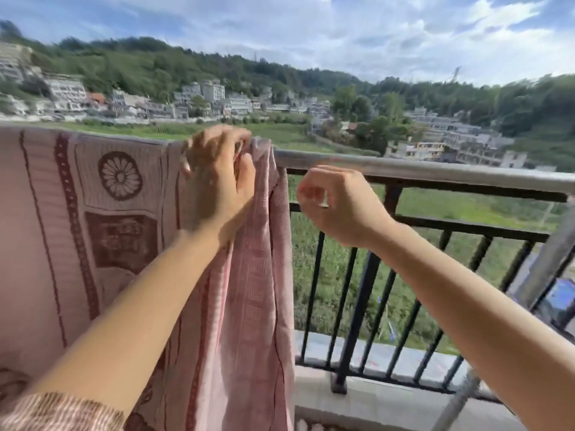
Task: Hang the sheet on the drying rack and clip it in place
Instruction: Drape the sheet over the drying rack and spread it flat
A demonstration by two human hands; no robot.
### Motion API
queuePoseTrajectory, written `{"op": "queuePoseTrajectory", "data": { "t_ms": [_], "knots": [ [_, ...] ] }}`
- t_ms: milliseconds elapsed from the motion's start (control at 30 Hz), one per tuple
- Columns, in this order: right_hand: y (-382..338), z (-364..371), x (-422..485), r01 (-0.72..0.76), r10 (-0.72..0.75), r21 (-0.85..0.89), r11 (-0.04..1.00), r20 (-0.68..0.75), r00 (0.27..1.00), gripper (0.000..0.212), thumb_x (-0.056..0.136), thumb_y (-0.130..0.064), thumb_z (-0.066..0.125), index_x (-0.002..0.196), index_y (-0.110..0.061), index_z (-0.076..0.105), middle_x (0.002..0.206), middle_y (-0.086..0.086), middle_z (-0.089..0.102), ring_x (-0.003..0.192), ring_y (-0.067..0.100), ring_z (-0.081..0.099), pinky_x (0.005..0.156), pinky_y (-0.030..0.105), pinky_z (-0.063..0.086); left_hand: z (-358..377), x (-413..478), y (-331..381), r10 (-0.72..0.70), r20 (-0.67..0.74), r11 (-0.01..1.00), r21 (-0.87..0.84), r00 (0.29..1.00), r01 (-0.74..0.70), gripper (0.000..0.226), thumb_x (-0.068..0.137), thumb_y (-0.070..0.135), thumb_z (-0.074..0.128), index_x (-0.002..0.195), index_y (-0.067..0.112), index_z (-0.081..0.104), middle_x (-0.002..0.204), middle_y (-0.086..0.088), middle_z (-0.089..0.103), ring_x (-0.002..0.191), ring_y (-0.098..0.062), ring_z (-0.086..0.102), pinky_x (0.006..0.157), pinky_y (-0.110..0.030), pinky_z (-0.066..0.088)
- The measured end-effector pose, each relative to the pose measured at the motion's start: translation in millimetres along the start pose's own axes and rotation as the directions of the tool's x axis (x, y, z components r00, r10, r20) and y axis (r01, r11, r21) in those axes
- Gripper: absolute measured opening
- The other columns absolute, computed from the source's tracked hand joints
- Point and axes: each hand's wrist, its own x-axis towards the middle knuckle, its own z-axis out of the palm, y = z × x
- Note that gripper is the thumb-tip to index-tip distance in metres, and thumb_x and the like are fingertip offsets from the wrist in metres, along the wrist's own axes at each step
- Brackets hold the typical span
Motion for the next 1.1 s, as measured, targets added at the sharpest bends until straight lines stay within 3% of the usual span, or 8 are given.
{"op": "queuePoseTrajectory", "data": {
  "t_ms": [200,433,567,667,767,867,933,1100],
  "knots": [
    [42.5,48.8,-25.8,-0.297,0.235,0.302,0.906,0.225,0.946,0.014,0.087,-0.028,0.063,0.084,-0.015,0.069,0.076,-0.004,0.068,0.069,0.012,0.062,0.067,0.033,0.054,4.5,-75.2,33.5,-0.22,0.124,0.963,-0.134,0.968,0.236,0.014,0.085,0.024,0.048,0.098,0.02,0.047,0.098,-0.007,0.048,0.096,-0.03,0.051,0.083,-0.051,0.045],
    [38.9,90.0,3.8,-0.5,0.381,0.612,0.612,0.326,0.865,0.013,0.081,-0.019,0.069,0.077,-0.007,0.073,0.064,-0.004,0.063,0.058,0.005,0.052,0.054,0.019,0.039,6.2,-57.0,52.9,-0.555,0.227,0.832,0.166,0.8,0.53,0.017,0.086,0.017,0.063,0.095,0.003,0.058,0.087,-0.007,0.056,0.085,-0.02,0.042,0.068,-0.023,0.021],
    [58.9,89.9,15.0,-0.603,0.409,0.794,0.073,0.527,0.745,0.023,0.091,-0.014,0.056,0.082,0.005,0.065,0.086,0.024,0.067,0.071,0.02,0.06,0.07,0.036,0.047,2.7,-47.6,45.7,-0.596,0.241,0.778,-0.061,0.766,0.625,0.027,0.091,0.003,0.054,0.065,0.008,0.05,0.058,-0.001,0.043,0.056,-0.008,0.039,0.054,-0.02,0.028],
    [77.7,79.9,24.4,-0.562,0.294,0.805,-0.189,0.593,0.75,0.023,0.095,-0.006,0.046,0.103,0.0,0.066,0.099,0.014,0.069,0.086,0.021,0.066,0.083,0.031,0.05,-2.4,-39.7,50.6,-0.686,0.293,0.631,-0.215,0.666,0.745,0.02,0.099,0.009,0.041,0.086,0.002,0.055,0.071,0.0,0.046,0.061,-0.005,0.039,0.05,-0.009,0.033],
    [89.3,68.8,26.6,-0.523,0.173,0.838,0.156,0.498,0.85,0.04,0.075,-0.016,0.064,0.114,-0.018,0.068,0.115,0.003,0.07,0.106,0.019,0.064,0.096,0.036,0.047,-7.4,-28.1,70.6,-0.675,0.325,0.57,-0.34,0.663,0.748,0.015,0.099,0.021,0.045,0.087,0.016,0.052,0.076,0.007,0.051,0.075,-0.01,0.047,0.057,-0.009,0.039],
    [87.3,55.9,20.1,-0.435,0.261,0.576,0.692,0.361,0.895,0.03,0.07,-0.03,0.075,0.098,-0.025,0.066,0.087,-0.009,0.07,0.082,0.005,0.066,0.07,0.023,0.054,-15.1,-25.2,98.1,-0.586,0.353,0.799,0.101,0.73,0.593,0.041,0.081,0.043,0.067,0.104,0.022,0.042,0.08,0.015,0.051,0.072,-0.012,0.052,0.058,-0.026,0.036],
    [81.8,41.4,15.9,-0.382,0.327,0.656,0.651,0.211,0.921,0.015,0.077,-0.031,0.073,0.089,-0.031,0.063,0.07,-0.017,0.06,0.06,-0.006,0.058,0.051,0.012,0.043,-16.3,-26.3,111.2,-0.509,0.336,0.847,0.357,0.792,0.394,0.051,0.078,0.025,0.067,0.115,0.02,0.032,0.077,0.005,0.054,0.059,-0.016,0.047,0.049,-0.023,0.03],
    [109.2,11.1,10.4,-0.401,0.396,0.802,0.443,0.226,0.89,0.024,0.094,-0.025,0.054,0.074,-0.038,0.054,0.078,-0.02,0.053,0.077,0.006,0.053,0.078,0.025,0.039,-13.0,-24.1,139.4,-0.346,0.25,0.877,0.428,0.904,0.218,0.034,0.092,0.017,0.045,0.124,0.026,0.036,0.102,-0.009,0.056,0.066,-0.029,0.056,0.058,-0.035,0.045]
  ]
}}
